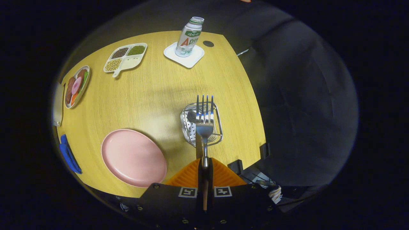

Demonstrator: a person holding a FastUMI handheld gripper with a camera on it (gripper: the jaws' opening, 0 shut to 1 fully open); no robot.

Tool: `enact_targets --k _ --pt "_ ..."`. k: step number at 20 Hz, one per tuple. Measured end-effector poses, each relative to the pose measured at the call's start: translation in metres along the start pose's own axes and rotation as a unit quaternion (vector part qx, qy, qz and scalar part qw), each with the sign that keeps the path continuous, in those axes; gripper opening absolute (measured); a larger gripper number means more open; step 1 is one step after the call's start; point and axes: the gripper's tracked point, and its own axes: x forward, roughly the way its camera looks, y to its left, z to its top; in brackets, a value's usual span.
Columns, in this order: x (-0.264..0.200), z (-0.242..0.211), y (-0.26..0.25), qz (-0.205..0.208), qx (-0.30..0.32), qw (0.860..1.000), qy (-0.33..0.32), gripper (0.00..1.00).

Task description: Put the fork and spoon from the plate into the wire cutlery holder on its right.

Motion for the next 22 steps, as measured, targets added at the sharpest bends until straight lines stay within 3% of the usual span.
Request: enact_targets --k 13,22 --pt "0.044 -0.010 -0.020 0.004 -0.052 0.990 0.130 0.05" --pt "0.058 -0.009 -0.015 0.025 -0.071 0.985 0.153 0.05"
